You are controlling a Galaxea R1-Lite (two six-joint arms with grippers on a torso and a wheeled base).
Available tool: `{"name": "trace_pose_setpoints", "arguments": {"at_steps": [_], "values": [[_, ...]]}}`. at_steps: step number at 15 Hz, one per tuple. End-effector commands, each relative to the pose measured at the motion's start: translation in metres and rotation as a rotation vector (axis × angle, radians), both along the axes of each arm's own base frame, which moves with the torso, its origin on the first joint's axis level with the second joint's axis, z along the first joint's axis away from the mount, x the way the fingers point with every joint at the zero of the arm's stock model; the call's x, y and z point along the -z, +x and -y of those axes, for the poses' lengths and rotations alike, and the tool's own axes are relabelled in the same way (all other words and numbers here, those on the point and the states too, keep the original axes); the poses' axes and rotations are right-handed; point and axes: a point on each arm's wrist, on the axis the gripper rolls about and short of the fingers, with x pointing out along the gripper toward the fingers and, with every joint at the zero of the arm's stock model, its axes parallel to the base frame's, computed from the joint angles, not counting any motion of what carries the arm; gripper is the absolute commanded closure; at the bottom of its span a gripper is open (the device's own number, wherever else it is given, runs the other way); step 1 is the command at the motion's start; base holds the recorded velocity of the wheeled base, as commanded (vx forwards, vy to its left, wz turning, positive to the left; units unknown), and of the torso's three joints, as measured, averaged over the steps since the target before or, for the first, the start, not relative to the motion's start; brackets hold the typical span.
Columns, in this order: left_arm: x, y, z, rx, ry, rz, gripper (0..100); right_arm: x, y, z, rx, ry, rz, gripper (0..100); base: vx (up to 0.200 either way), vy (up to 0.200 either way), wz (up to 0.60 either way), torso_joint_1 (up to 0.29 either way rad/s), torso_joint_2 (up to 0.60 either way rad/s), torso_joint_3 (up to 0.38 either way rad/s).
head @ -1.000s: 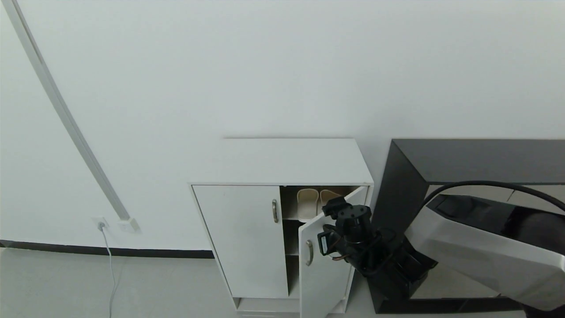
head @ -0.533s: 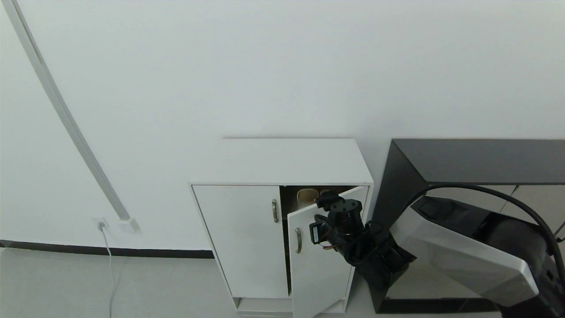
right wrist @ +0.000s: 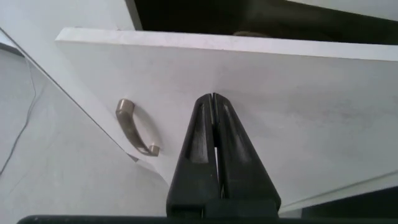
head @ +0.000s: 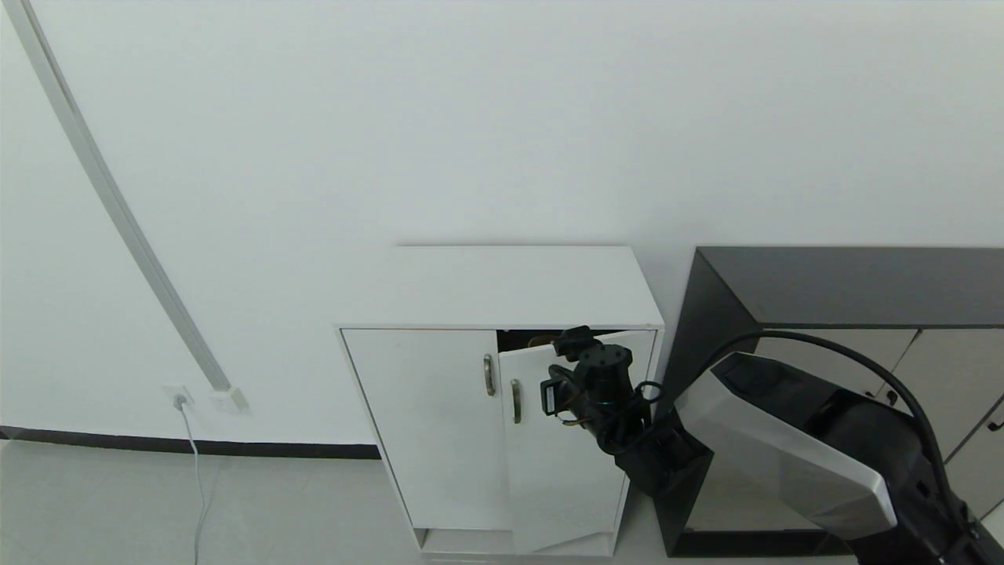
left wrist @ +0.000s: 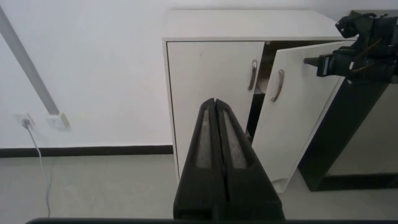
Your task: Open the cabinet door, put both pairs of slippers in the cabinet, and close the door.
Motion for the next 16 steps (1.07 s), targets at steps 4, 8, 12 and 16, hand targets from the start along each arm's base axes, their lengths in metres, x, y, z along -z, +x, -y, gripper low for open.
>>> {"name": "trace_pose_setpoints", "arguments": {"at_steps": [4, 8, 12, 16], "values": [[0.000, 0.000, 0.000, 0.000, -0.001, 0.000, 100, 0.008, 0.015, -0.001, 0.014, 0.018, 0.023, 100, 0.000, 0.000, 0.00, 0.000, 0.00, 0.000], [0.000, 0.000, 0.000, 0.000, -0.001, -0.001, 100, 0.009, 0.027, 0.000, 0.029, 0.022, 0.032, 100, 0.000, 0.000, 0.00, 0.000, 0.00, 0.000], [0.000, 0.000, 0.000, 0.000, -0.001, -0.001, 100, 0.010, 0.033, 0.002, 0.038, 0.024, 0.035, 100, 0.000, 0.000, 0.00, 0.000, 0.00, 0.000], [0.000, 0.000, 0.000, 0.000, -0.001, -0.001, 100, 0.012, 0.043, 0.008, 0.058, 0.017, 0.028, 100, 0.000, 0.000, 0.00, 0.000, 0.00, 0.000]]}}
